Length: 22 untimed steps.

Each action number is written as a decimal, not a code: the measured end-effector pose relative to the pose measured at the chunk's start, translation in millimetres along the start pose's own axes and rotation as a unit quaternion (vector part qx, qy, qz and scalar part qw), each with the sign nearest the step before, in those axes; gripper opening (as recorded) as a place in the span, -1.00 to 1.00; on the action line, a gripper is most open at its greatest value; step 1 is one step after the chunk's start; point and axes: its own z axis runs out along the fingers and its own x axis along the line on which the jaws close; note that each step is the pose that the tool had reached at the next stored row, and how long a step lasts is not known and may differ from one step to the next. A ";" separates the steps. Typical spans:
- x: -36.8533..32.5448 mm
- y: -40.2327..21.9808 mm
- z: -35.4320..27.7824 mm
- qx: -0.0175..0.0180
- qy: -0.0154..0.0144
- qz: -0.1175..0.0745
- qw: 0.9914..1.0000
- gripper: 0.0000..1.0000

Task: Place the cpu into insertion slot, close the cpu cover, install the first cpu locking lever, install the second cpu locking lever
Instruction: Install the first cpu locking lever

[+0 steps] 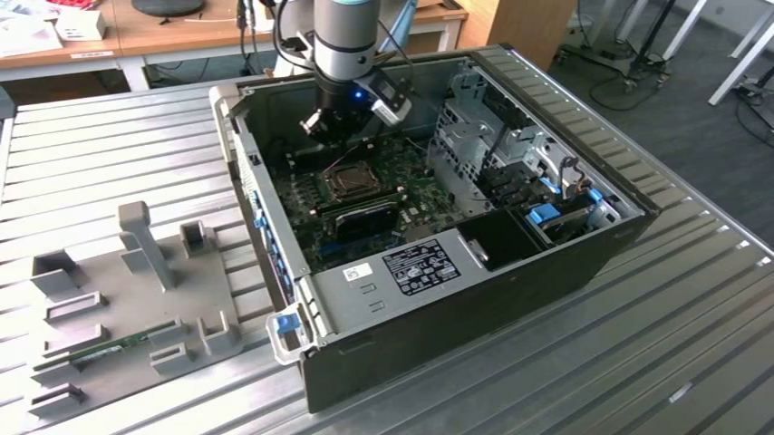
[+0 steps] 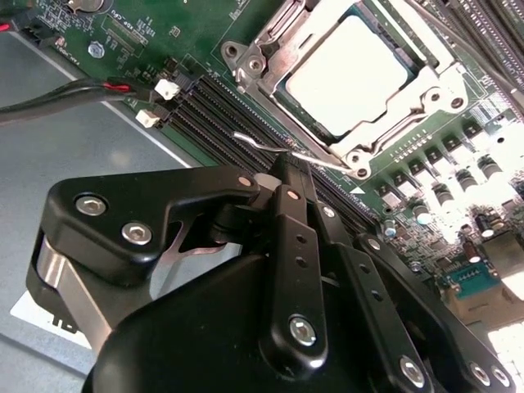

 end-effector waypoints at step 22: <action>-3.0 -2.5 10.0 0.000 0.000 0.000 1.000 -0.80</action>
